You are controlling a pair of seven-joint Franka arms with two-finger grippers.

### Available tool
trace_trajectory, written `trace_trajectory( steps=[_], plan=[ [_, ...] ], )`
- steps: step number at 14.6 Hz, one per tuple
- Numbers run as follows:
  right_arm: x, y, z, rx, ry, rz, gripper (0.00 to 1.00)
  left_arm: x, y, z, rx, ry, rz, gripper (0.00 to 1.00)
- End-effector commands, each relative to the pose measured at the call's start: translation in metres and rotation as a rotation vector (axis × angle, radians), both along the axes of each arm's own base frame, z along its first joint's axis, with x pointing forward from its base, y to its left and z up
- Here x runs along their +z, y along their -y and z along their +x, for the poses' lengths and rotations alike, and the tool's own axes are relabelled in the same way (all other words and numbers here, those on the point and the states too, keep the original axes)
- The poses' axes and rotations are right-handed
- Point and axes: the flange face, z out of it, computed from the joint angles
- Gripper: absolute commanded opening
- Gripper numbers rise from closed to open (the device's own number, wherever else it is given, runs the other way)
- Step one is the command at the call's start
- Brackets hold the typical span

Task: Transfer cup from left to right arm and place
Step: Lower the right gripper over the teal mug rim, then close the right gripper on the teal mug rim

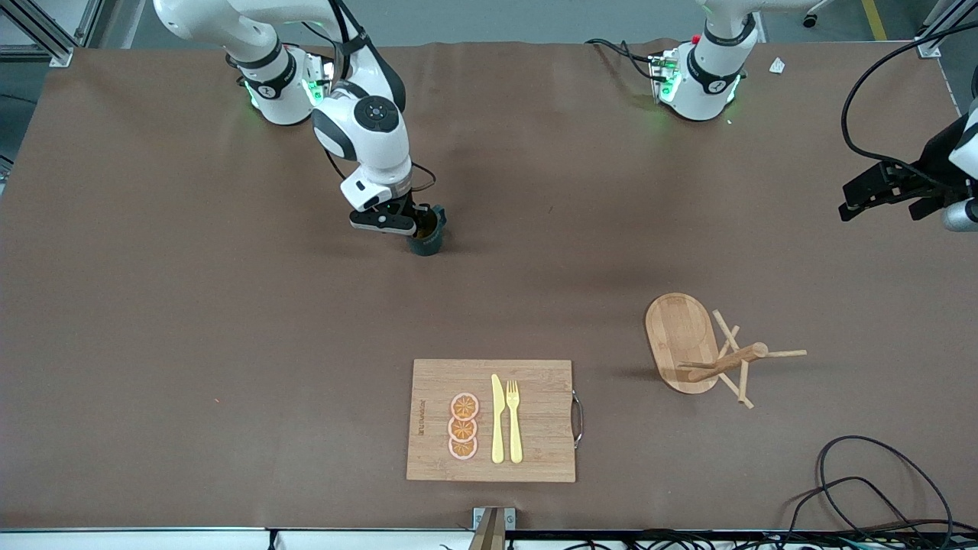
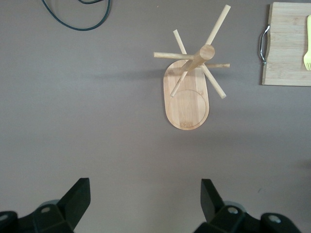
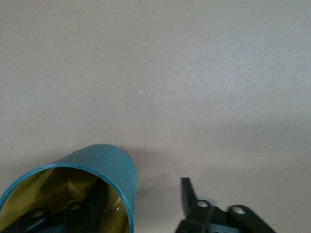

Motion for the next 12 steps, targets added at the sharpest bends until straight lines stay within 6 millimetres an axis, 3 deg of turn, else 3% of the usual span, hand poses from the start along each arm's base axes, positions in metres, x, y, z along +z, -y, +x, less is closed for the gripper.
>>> trace_trajectory(
  steps=[1, 3, 9, 12],
  plan=[
    [0.01, 0.003, -0.002, 0.007, 0.013, -0.006, 0.63, 0.008, 0.002, 0.0, -0.008, 0.011, -0.018, 1.0],
    [0.012, 0.002, -0.002, 0.008, 0.014, -0.007, 0.59, 0.006, 0.004, -0.001, -0.016, 0.002, -0.019, 1.0],
    [0.021, -0.003, 0.004, -0.003, 0.008, -0.02, 0.3, 0.011, 0.031, -0.003, -0.06, 0.017, -0.019, 1.0],
    [0.024, -0.006, 0.005, -0.002, 0.005, -0.026, 0.19, 0.01, 0.033, -0.003, -0.071, 0.014, -0.019, 1.0]
  ],
)
